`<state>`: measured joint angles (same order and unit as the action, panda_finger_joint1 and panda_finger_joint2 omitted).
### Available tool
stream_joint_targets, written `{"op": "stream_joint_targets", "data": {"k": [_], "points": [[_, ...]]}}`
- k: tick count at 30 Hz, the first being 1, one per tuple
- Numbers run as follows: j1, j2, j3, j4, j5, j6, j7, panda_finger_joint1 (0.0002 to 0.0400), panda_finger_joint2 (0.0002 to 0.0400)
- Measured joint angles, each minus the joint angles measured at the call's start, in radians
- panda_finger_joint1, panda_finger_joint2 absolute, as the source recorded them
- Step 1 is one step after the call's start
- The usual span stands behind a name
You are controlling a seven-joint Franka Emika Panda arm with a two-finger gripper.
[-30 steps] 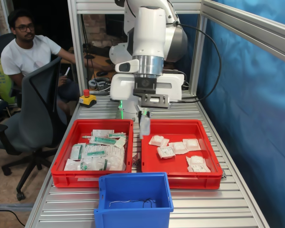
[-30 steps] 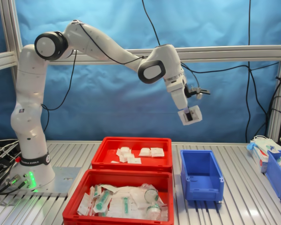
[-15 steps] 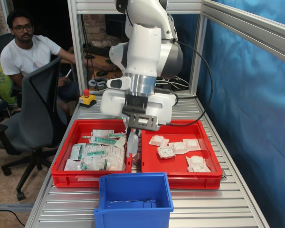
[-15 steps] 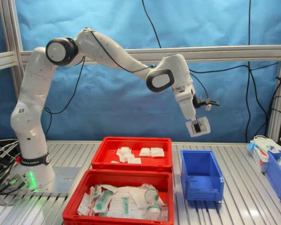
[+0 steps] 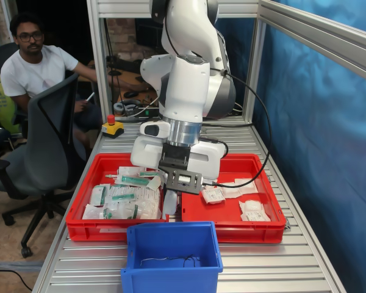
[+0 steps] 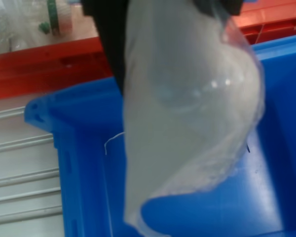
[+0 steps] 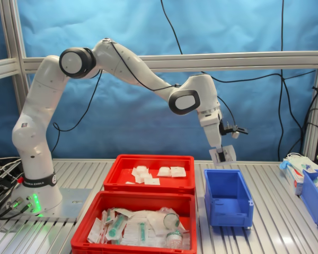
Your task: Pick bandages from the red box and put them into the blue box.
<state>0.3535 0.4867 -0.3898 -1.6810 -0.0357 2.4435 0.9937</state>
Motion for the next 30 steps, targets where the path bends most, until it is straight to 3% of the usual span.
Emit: {"op": "stream_joint_targets", "data": {"k": [30], "points": [[0.000, 0.001, -0.003, 0.019, 0.003, 0.016, 0.000, 0.0057, 0.0057]]}}
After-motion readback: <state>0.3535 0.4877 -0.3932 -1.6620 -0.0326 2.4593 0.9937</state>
